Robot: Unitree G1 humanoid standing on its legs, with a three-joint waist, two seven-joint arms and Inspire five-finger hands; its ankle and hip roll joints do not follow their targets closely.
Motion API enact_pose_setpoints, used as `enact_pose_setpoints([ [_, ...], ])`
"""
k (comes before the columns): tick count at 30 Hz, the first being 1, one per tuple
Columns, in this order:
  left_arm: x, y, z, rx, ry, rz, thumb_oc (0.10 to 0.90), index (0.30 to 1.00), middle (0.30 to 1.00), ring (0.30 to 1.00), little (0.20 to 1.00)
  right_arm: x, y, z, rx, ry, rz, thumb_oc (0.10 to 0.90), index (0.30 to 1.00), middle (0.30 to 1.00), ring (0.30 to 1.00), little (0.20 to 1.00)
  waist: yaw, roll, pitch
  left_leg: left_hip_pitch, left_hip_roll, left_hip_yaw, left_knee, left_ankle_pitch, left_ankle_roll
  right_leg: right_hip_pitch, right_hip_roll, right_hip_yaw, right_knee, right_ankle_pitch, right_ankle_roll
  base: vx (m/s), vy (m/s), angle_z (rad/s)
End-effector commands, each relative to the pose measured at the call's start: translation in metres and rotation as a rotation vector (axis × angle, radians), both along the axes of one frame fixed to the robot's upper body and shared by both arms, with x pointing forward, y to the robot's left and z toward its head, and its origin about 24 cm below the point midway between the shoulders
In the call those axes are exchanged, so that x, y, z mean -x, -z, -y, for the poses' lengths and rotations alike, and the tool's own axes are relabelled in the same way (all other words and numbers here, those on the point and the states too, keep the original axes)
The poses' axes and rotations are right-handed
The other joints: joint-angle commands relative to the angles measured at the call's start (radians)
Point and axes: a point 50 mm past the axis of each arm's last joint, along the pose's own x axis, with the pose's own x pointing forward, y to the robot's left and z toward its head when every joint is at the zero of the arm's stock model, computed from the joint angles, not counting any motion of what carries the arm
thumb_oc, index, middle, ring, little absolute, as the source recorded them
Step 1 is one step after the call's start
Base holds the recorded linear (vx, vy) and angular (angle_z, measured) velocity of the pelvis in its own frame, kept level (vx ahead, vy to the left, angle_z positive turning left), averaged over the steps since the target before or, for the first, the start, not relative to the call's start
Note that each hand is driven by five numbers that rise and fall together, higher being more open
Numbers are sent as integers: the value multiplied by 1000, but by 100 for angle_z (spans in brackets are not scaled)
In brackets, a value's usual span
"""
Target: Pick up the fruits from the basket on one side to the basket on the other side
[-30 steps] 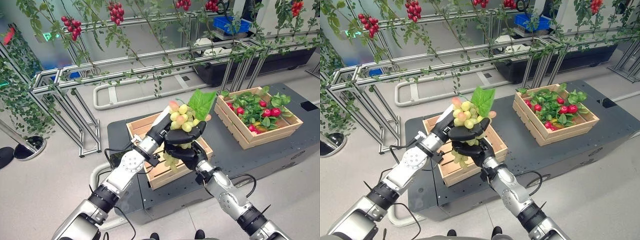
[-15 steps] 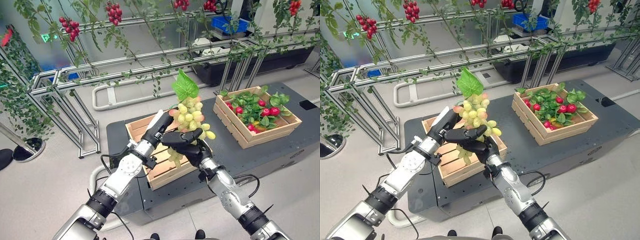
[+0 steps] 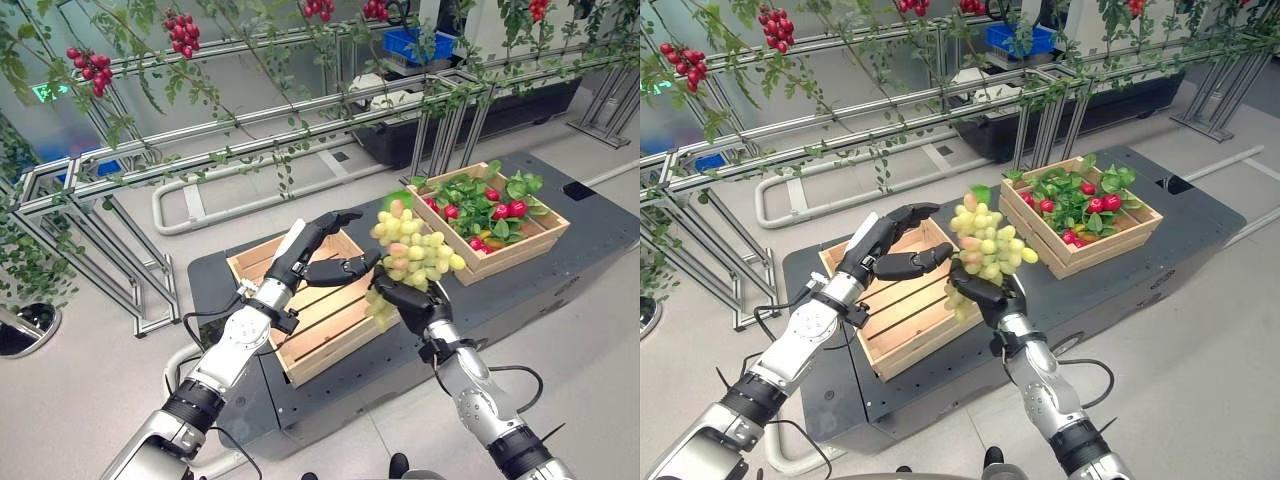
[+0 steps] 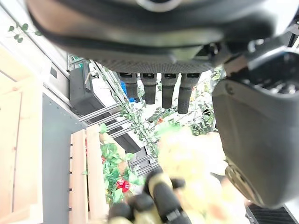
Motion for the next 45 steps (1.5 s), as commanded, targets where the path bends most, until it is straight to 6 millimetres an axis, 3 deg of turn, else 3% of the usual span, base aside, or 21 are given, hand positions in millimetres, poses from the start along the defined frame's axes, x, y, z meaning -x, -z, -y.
enact_pose_setpoints([
  [1, -14, -28, -15, 22, -67, 162, 800, 900, 900, 900, 900, -19, -52, 7, -81, 96, 306, 400, 300, 300, 300, 300, -30, -9, -93, 13, -5, -10, 3, -114, 1, 71, -13, 11, 2, -119, 6, -30, -6, -5],
  [10, -20, -25, -24, 30, -131, 158, 800, 900, 900, 900, 900, -18, -53, 26, -62, 146, 321, 400, 300, 300, 300, 300, -64, -8, -89, 17, 0, 26, 3, -119, 1, 52, -3, 45, 2, -115, 9, -35, 2, -12],
  [13, -19, -20, -30, 110, -179, 134, 800, 900, 900, 900, 900, -13, -47, 33, -45, 162, 303, 400, 300, 300, 300, 300, -79, -8, -91, 19, 2, 40, 3, -123, 2, 45, 0, 60, 2, -114, 10, -11, 7, -20],
  [22, 1, 24, -31, 472, -268, -69, 800, 900, 900, 900, 900, 5, -23, 44, -10, 226, 221, 400, 300, 300, 300, 300, -101, -24, -78, 17, 9, 71, 3, -130, 6, 26, 13, 90, 2, -109, 6, -3, -38, -15],
  [23, 9, 38, -28, 518, -273, -121, 800, 900, 900, 900, 900, 9, -19, 48, 2, 258, 200, 400, 300, 300, 300, 300, -108, -30, -76, 19, 13, 79, 3, -131, 7, 25, 20, 100, 2, -107, 4, 27, -112, -16],
  [26, 23, 49, -28, 512, -282, -155, 800, 900, 900, 900, 900, 18, -12, 57, 10, 305, 175, 400, 300, 300, 300, 300, -119, -38, -72, 17, 20, 85, 3, -130, 7, 23, 29, 118, 2, -105, -2, 19, -119, -11],
  [33, 32, 53, -36, 429, -273, -167, 800, 900, 900, 900, 900, 27, -5, 73, 11, 383, 143, 400, 300, 300, 300, 300, -119, -43, -55, 19, 33, 86, 3, -115, 3, 22, 44, 125, 20, -117, -22, -3, -118, -9],
  [36, 38, 58, -38, 394, -280, -187, 800, 900, 900, 900, 900, 24, -6, 78, 31, 390, 130, 400, 300, 300, 300, 300, -100, -56, -46, -10, 11, 14, 112, -154, 3, 29, 46, 180, 9, -104, -33, -8, -21, -7],
  [37, 44, 60, -43, 404, -326, -182, 800, 900, 900, 900, 900, 19, -8, 77, 48, 345, 130, 400, 300, 300, 300, 300, -72, -57, -31, -54, -37, -121, 205, -179, 15, 31, 50, 235, 15, -97, -37, -16, 61, -47],
  [39, 54, 59, -55, 423, -375, -155, 800, 900, 900, 900, 900, 9, -15, 69, 51, 285, 155, 400, 300, 300, 300, 300, -17, -45, -9, -78, -120, -314, 149, -174, 54, 11, 73, 309, 50, -92, -36, -98, 107, -123],
  [41, 55, 56, -58, 405, -364, -146, 800, 900, 900, 900, 900, 4, -18, 65, 57, 289, 168, 400, 300, 300, 300, 300, -1, -39, 1, -81, -136, -324, 146, -176, 68, -3, 75, 322, 63, -92, -30, -154, 153, -159],
  [42, 52, 53, -55, 373, -349, -138, 800, 900, 900, 900, 900, 2, -19, 64, 40, 307, 166, 400, 300, 300, 300, 300, -4, -38, 1, -73, -127, -295, 118, -168, 70, -7, 71, 318, 53, -84, -21, -182, 194, -146],
  [45, 47, 51, -51, 358, -329, -133, 800, 900, 900, 900, 900, 5, -19, 57, 22, 297, 173, 400, 300, 300, 300, 300, -16, -39, -1, -59, -132, -297, 61, -144, 71, -14, 67, 320, 25, -58, -6, -152, 154, -105],
])
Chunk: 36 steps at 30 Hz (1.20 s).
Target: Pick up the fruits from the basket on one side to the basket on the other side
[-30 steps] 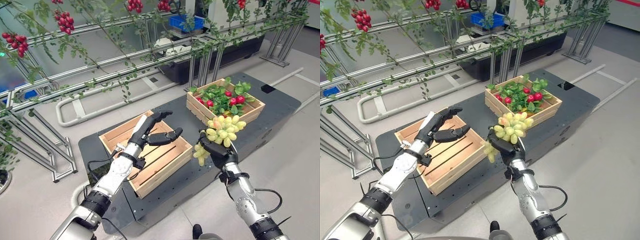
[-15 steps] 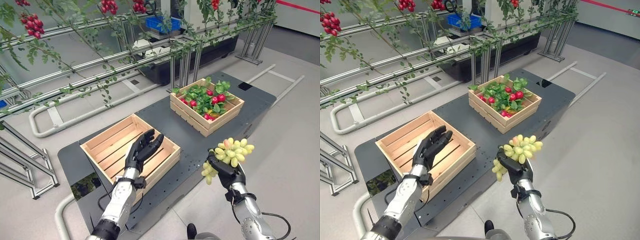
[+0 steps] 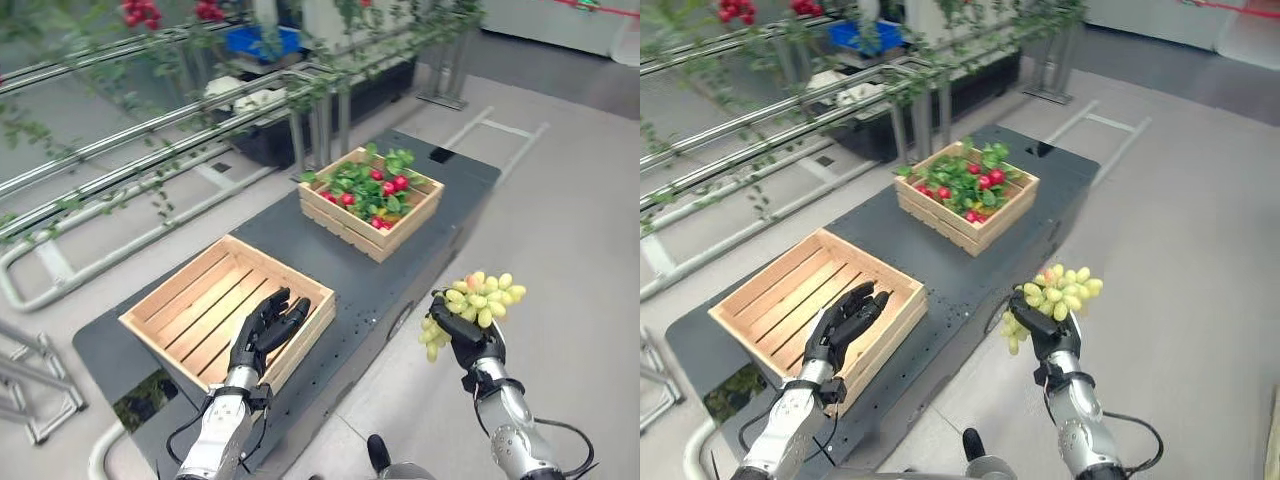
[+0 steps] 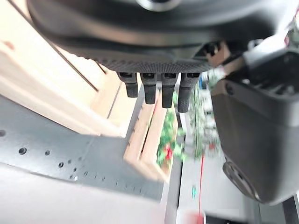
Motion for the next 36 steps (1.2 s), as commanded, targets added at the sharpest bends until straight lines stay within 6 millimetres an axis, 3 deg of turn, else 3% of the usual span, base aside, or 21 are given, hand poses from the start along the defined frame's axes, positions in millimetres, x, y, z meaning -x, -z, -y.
enact_pose_setpoints([
  [1, -41, -60, 3, -44, 43, 318, 800, 900, 900, 900, 900, -28, -58, -5, 19, 14, 323, 400, 300, 300, 300, 300, -37, 30, 6, 10, 20, 2, -26, -65, -33, 116, 40, -83, 9, -87, -30, -133, 141, -26],
  [8, -48, -61, 3, -36, 31, 311, 800, 900, 900, 900, 900, -22, -46, -11, -14, 50, 282, 400, 300, 300, 300, 300, -66, 36, 21, 25, 10, 56, -42, -79, -9, 50, 27, -74, 25, -50, 2, -157, 128, -26],
  [13, -56, -43, 12, -95, 33, 173, 800, 900, 900, 900, 900, -24, -52, -14, 61, 25, 302, 400, 300, 300, 300, 300, -92, 39, 46, 30, -6, 85, -48, -84, 2, -1, 16, -71, 32, -8, 30, -134, 150, -24],
  [16, -52, -30, 12, -80, 17, 101, 800, 900, 900, 900, 900, -24, -54, -15, 98, -16, 309, 400, 300, 300, 300, 300, -95, 34, 58, 39, -6, 119, -58, -83, 0, -14, 3, -108, 12, 23, 48, -80, 98, -31],
  [19, -35, -17, 1, -75, -39, 38, 800, 900, 900, 900, 900, -24, -54, -21, 99, -122, 327, 400, 300, 300, 300, 300, -54, 29, 76, 53, 10, 236, -66, -83, -11, -33, -38, -355, 78, 53, 69, -143, 40, -86],
  [20, -29, -15, -4, -76, -53, 24, 800, 900, 900, 900, 900, -25, -56, -25, 97, -156, 342, 400, 300, 300, 300, 300, -33, 35, 80, 56, 19, 282, -66, -82, -10, -39, -67, -443, 145, 47, 69, -191, 66, -155],
  [21, -21, -11, -11, -81, -52, 2, 800, 900, 900, 900, 900, -25, -59, -29, 97, -188, 365, 400, 300, 300, 300, 300, -13, 51, 83, 60, 37, 307, -66, -86, -3, -34, -99, -489, 292, -11, 61, -150, 60, -136],
  [22, -20, -11, -11, -82, -50, -1, 800, 900, 900, 900, 900, -25, -59, -30, 98, -188, 366, 400, 300, 300, 300, 300, -12, 51, 83, 59, 37, 308, -66, -86, -1, -37, -103, -489, 309, -18, 59, -130, 27, -152],
  [24, -17, -6, -16, -94, -38, -30, 800, 900, 900, 900, 900, -25, -65, -30, 106, -186, 399, 400, 300, 300, 300, 300, 6, 60, 74, 26, 56, 323, -40, -75, 8, -10, -144, -491, 501, -107, 19, -148, -65, -96],
  [25, -16, -5, -17, -88, -49, -34, 800, 900, 900, 900, 900, -25, -67, -32, 116, -195, 412, 400, 300, 300, 300, 300, 13, 57, 66, 5, 65, 337, -13, -80, 7, 13, -160, -499, 514, -133, 11, -119, -115, -32],
  [28, -15, -2, -20, -72, -82, -42, 800, 900, 900, 900, 900, -24, -67, -39, 141, -219, 426, 400, 300, 300, 300, 300, 27, 44, 55, -22, 80, 369, 21, -85, -2, 81, -175, -526, 455, -158, 11, -38, -167, -29],
  [30, -12, 2, -23, -32, -159, -65, 800, 900, 900, 900, 900, -25, -68, -48, 165, -279, 435, 400, 300, 300, 300, 300, 56, 26, 30, -32, 103, 423, 30, -73, -32, 201, -156, -611, 249, -190, 6, -18, -296, -71],
  [31, -9, 7, -23, -12, -213, -86, 800, 900, 900, 900, 900, -28, -71, -53, 185, -312, 435, 400, 300, 300, 300, 300, 68, 22, 19, -36, 118, 446, 23, -56, -56, 236, -133, -615, 125, -185, 10, -35, -321, -143],
  [32, -10, 8, -22, -2, -234, -95, 800, 900, 900, 900, 900, -31, -75, -54, 195, -330, 441, 400, 300, 300, 300, 300, 63, 19, 17, -41, 125, 444, 15, -42, -70, 234, -107, -578, 82, -186, 9, -29, -261, -157],
  [36, -16, 8, -9, -5, -193, -99, 800, 900, 900, 900, 900, -32, -85, -49, 261, -368, 458, 400, 300, 300, 300, 300, 43, 8, 6, -52, 133, 440, -6, -16, -96, 239, -63, -557, 2, -174, -11, 4, -226, -78],
])
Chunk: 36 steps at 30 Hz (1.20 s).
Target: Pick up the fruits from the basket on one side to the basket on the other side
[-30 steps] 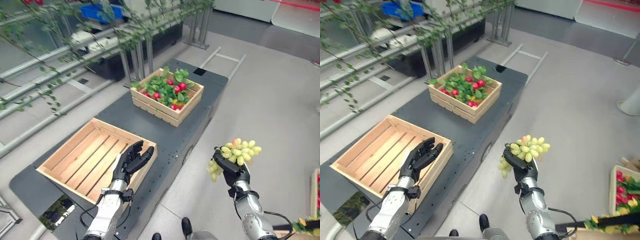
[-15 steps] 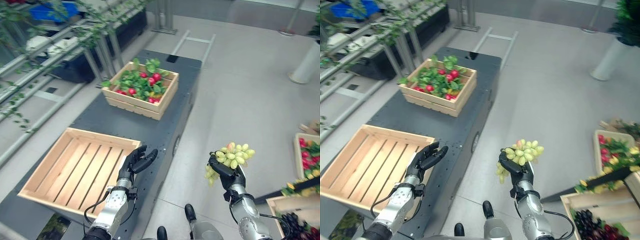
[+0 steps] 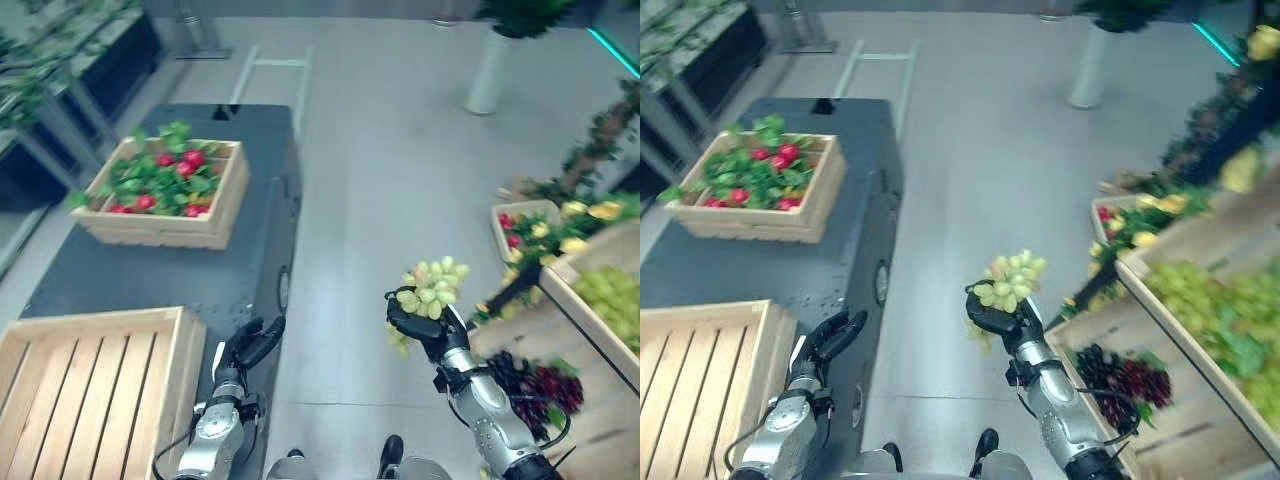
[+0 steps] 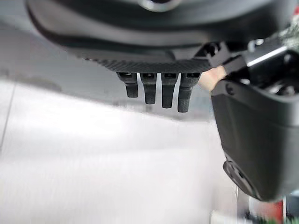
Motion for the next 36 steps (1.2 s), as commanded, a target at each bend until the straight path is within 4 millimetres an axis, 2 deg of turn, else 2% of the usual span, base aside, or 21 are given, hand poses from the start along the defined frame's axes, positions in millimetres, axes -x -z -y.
enact_pose_setpoints([
  [1, -26, -27, 11, -24, 67, 157, 800, 900, 900, 900, 900, -19, -68, -3, -14, -70, 337, 400, 300, 300, 300, 300, -24, -30, -97, -106, -94, 8, 19, -27, 60, 120, -67, -27, -37, -67, 45, 5, -183, -1],
  [5, -25, -28, 17, -3, 88, 176, 800, 900, 900, 900, 900, -15, -70, -1, -10, -96, 343, 400, 300, 300, 300, 300, -39, -27, -103, -102, -92, 13, 25, -35, 54, 92, -52, -22, -37, -71, 31, -14, -150, -5],
  [6, -25, -27, 19, 6, 82, 180, 800, 900, 900, 900, 900, -14, -71, -3, -8, -111, 348, 400, 300, 300, 300, 300, -44, -28, -103, -110, -91, 15, 51, -46, 53, 86, -46, -21, -37, -70, 23, -45, -198, -4],
  [8, -23, -27, 22, 34, 66, 191, 800, 900, 900, 900, 900, -12, -74, -4, 5, -144, 358, 400, 300, 300, 300, 300, -43, -40, -89, -170, -84, -11, 183, -79, 38, 82, -43, -2, -37, -64, 4, -67, -163, 0],
  [9, -23, -28, 23, 36, 64, 192, 800, 900, 900, 900, 900, -11, -74, -4, 6, -148, 358, 400, 300, 300, 300, 300, -43, -40, -88, -179, -82, -16, 198, -82, 36, 82, -42, 0, -37, -63, 3, -97, -82, 2],
  [10, -21, -27, 25, 55, 47, 196, 800, 900, 900, 900, 900, -12, -77, -4, 11, -186, 366, 400, 300, 300, 300, 300, -31, -46, -76, -218, -83, -82, 271, -90, 25, 82, -41, 31, -37, -60, -5, -85, -18, 1],
  [11, -19, -26, 25, 67, 34, 192, 800, 900, 900, 900, 900, -13, -79, -6, 15, -212, 369, 400, 300, 300, 300, 300, -22, -48, -75, -218, -95, -123, 281, -109, 30, 80, -44, 49, -37, -58, -4, -79, -5, -9],
  [12, -19, -26, 26, 68, 33, 192, 800, 900, 900, 900, 900, -14, -79, -6, 15, -214, 370, 400, 300, 300, 300, 300, -21, -48, -74, -217, -96, -127, 282, -112, 30, 80, -44, 51, -37, -58, -4, -69, 59, -34],
  [14, -10, -20, 26, 78, -6, 179, 800, 900, 900, 900, 900, -18, -83, -15, 23, -296, 369, 400, 300, 300, 300, 300, 2, -61, -81, -215, -123, -250, 322, -109, 46, 61, -52, 124, -37, -42, -10, -78, 165, -61],
  [16, -7, -20, 25, 67, -25, 182, 800, 900, 900, 900, 900, -17, -83, -21, 25, -343, 356, 400, 300, 300, 300, 300, 13, -60, -85, -198, -148, -335, 303, -114, 56, 59, -51, 176, -37, -33, -5, -36, 230, -74],
  [17, -8, -22, 22, 64, -30, 192, 800, 900, 900, 900, 900, -15, -82, -26, 27, -372, 353, 400, 300, 300, 300, 300, 15, -53, -91, -167, -165, -378, 233, -120, 66, 55, -49, 203, -37, -29, 4, -25, 255, -76],
  [19, -12, -25, 20, 52, -22, 197, 800, 900, 900, 900, 900, -12, -79, -28, 26, -384, 345, 400, 300, 300, 300, 300, 4, -42, -98, -125, -153, -351, 154, -110, 71, 51, -46, 212, -37, -31, 13, -33, 281, -82],
  [20, -17, -28, 20, 38, -4, 200, 800, 900, 900, 900, 900, -9, -78, -28, 26, -370, 338, 400, 300, 300, 300, 300, -10, -32, -105, -91, -147, -336, 76, -88, 73, 48, -48, 197, -37, -25, 27, -54, 274, -58],
  [22, -25, -32, 19, 14, 13, 215, 800, 900, 900, 900, 900, -6, -78, -28, 12, -364, 336, 400, 300, 300, 300, 300, -23, -27, -109, -68, -153, -346, 30, -76, 76, 40, -55, 188, -37, -15, 43, -68, 276, -42],
  [27, -23, -31, 7, -2, -35, 215, 800, 900, 900, 900, 900, 1, -81, -25, 6, -382, 349, 400, 300, 300, 300, 300, -62, -14, -98, -49, -162, -312, 4, -86, 103, -7, -68, 226, -12, 6, 72, -104, 273, -14],
  [32, -24, -25, 3, 10, -53, 204, 800, 900, 900, 900, 900, 1, -90, -21, -3, -373, 389, 400, 300, 300, 300, 300, -85, -22, -77, -49, -178, -280, -7, -103, 121, -74, -82, 260, -37, 70, 108, -135, 198, -21],
  [33, -25, -25, 3, 12, -54, 201, 800, 900, 900, 900, 900, 1, -91, -21, -7, -375, 396, 400, 300, 300, 300, 300, -86, -25, -72, -51, -182, -273, -11, -105, 125, -89, -86, 256, -37, 80, 115, -186, 208, -27],
  [36, -21, -24, 0, -8, -65, 190, 800, 900, 900, 900, 900, 2, -97, -22, -42, -407, 410, 400, 300, 300, 300, 300, -81, -24, -54, -41, -178, -220, -33, -102, 129, -138, -98, 179, 33, 105, 130, -148, 120, -44],
])
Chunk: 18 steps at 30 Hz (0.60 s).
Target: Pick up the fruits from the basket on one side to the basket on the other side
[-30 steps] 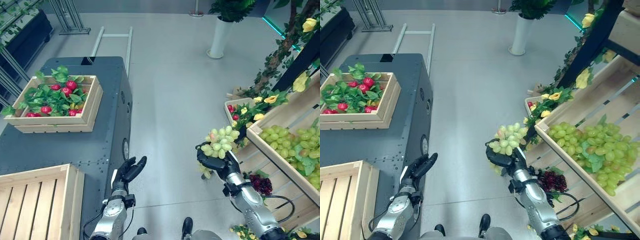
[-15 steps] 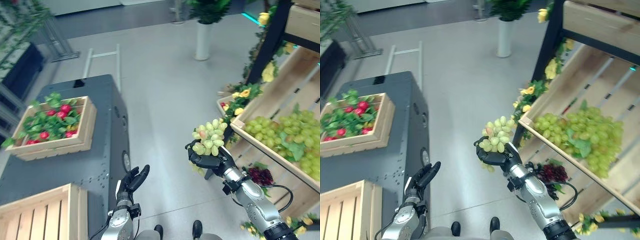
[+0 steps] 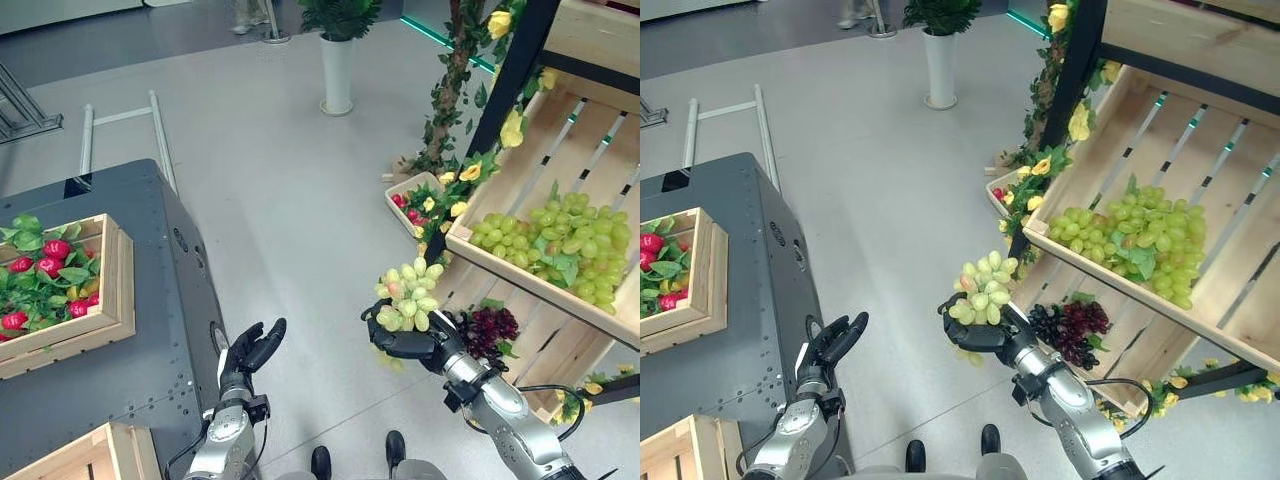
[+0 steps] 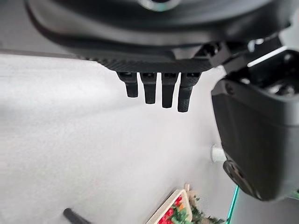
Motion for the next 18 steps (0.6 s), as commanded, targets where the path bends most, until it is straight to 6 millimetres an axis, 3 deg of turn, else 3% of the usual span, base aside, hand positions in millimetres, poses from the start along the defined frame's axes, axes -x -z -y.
enact_pose_setpoints([
  [1, -30, -35, -9, -50, -6, 219, 800, 900, 900, 900, 900, -16, -78, -15, -163, -140, 364, 400, 300, 300, 300, 300, -3, -1, -1, 38, 8, 29, 12, -165, 0, -75, -28, -96, 104, 18, 45, -150, 73, -64],
  [2, -28, -37, -16, -68, -21, 225, 800, 900, 900, 900, 900, -14, -79, -20, -186, -182, 374, 400, 300, 300, 300, 300, 6, 7, 7, 38, 18, 57, 13, -161, 7, -96, -52, -142, 247, 3, 38, -131, 52, -69],
  [3, -28, -38, -17, -71, -22, 226, 800, 900, 900, 900, 900, -13, -79, -21, -189, -186, 376, 400, 300, 300, 300, 300, 8, 8, 8, 38, 20, 60, 14, -161, 8, -98, -53, -144, 255, 0, 36, -152, 23, -82],
  [5, -33, -42, -19, -80, -17, 233, 800, 900, 900, 900, 900, -14, -80, -21, -208, -175, 376, 400, 300, 300, 300, 300, 7, 10, 14, 19, 28, 44, 37, -157, 17, -85, -43, -118, 330, -65, 7, -105, -67, -70],
  [7, -39, -45, -16, -81, -14, 246, 800, 900, 900, 900, 900, -16, -80, -18, -214, -155, 380, 400, 300, 300, 300, 300, 7, 1, 7, 1, 31, 27, 61, -155, 11, -25, -16, -108, 233, -123, -9, -43, -138, -19],
  [8, -41, -43, -15, -77, -19, 238, 800, 900, 900, 900, 900, -17, -77, -16, -214, -137, 369, 400, 300, 300, 300, 300, 11, -8, -7, -6, 30, 35, 64, -156, 1, 21, -15, -116, 134, -114, -7, -6, -160, 12],
  [10, -42, -40, -10, -30, -59, 229, 800, 900, 900, 900, 900, -21, -82, -14, -200, -105, 374, 400, 300, 300, 300, 300, 0, -12, -16, 8, 39, 52, 63, -153, -15, 58, 8, -70, 44, -94, -5, -6, -102, 6],
  [18, -29, -28, -1, -8, -25, 203, 800, 900, 900, 900, 900, -19, -96, 10, -231, -11, 445, 400, 300, 300, 300, 300, -33, -5, -47, 71, 39, 91, 11, -158, -22, 103, 28, -45, -2, -92, -17, 50, -22, -19],
])
